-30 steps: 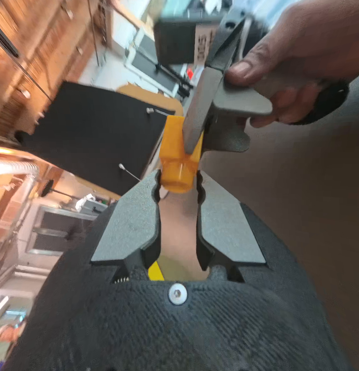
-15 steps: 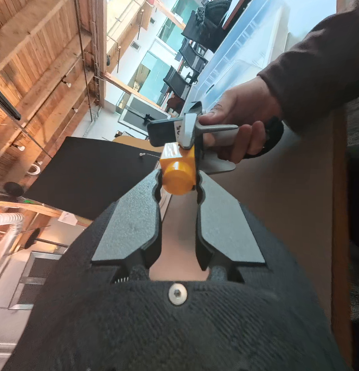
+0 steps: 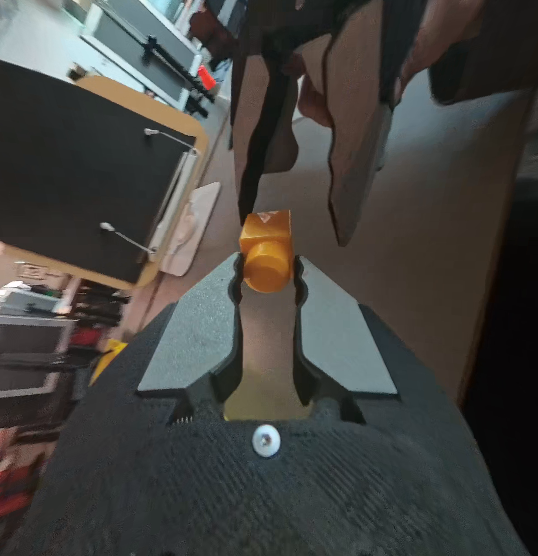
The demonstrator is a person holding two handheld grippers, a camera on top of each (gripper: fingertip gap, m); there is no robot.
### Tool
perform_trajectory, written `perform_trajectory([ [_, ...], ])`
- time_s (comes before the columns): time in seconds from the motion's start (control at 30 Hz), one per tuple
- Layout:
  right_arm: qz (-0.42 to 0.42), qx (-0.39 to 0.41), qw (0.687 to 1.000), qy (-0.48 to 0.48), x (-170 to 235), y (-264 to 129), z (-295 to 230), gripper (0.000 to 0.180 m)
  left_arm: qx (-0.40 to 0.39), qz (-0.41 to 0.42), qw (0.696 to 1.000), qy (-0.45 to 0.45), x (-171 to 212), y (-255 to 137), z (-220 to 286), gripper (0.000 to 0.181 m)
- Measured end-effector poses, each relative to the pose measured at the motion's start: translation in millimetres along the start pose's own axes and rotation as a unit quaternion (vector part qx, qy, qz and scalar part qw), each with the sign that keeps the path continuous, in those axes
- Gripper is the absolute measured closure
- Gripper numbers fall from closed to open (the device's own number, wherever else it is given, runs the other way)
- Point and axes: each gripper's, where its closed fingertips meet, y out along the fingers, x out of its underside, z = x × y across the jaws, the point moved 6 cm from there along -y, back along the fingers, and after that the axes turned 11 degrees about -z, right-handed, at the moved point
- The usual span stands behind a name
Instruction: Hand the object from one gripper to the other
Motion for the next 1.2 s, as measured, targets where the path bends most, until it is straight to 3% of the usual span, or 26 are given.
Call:
perform_trajectory([
  [0.03,-0.016,0.009,0.999,-0.026,0.6,0.8,-4.6,0.108,0.031,0.014,0.999,-0.018,-1.3,-2.0,1.0,0.151],
  [0.13,-0.018,0.031,0.997,-0.07,-0.2,5.5,-12.4,0.118,0.148,0.07,0.983,-0.077,-7.6,-11.3,7.5,0.151],
  [0.17,-0.001,0.004,0.998,-0.07,-1.8,5.3,-17.2,0.134,0.177,0.08,0.976,-0.094,-7.7,-13.0,7.8,0.151],
  [0.27,0.01,-0.085,0.996,-0.008,0.9,4.0,-16.3,0.145,0.207,0.093,0.967,-0.117,-2.4,-12.1,4.9,0.15],
  [0.4,0.008,-0.141,0.983,0.116,11.3,2.7,2.4,0.146,0.128,0.086,0.984,-0.083,10.3,-6.9,-1.5,0.144],
  [0.57,0.016,-0.296,0.919,0.26,18.4,1.7,4.8,0.145,-0.005,0.069,0.996,0.054,13.3,-8.0,3.6,0.132],
  [0.73,-0.029,-0.365,0.877,0.312,29.5,12.1,-5.2,0.146,-0.135,0.048,0.962,0.233,6.8,-3.4,20.2,0.132],
  [0.87,-0.03,-0.395,0.861,0.32,26.1,19.0,-12.8,0.145,-0.158,0.042,0.926,0.34,9.4,9.3,40.4,0.137],
  [0.93,-0.052,-0.379,0.868,0.315,30.2,22.2,-14.3,0.145,-0.177,0.031,0.914,0.364,11.8,15.0,42.8,0.142],
  [1.03,-0.034,-0.341,0.886,0.311,28.9,17.8,-3.2,0.143,-0.165,0.02,0.943,0.287,14.3,22.0,36.1,0.142],
  [1.13,0.046,-0.297,0.907,0.296,16.9,-1.8,15.0,0.126,-0.088,0.083,0.987,0.107,11.1,18.9,23.9,0.142],
  [1.2,0.079,-0.264,0.924,0.264,11.9,-16.0,20.6,0.117,-0.04,0.116,0.992,-0.012,11.9,16.8,11.7,0.142],
])
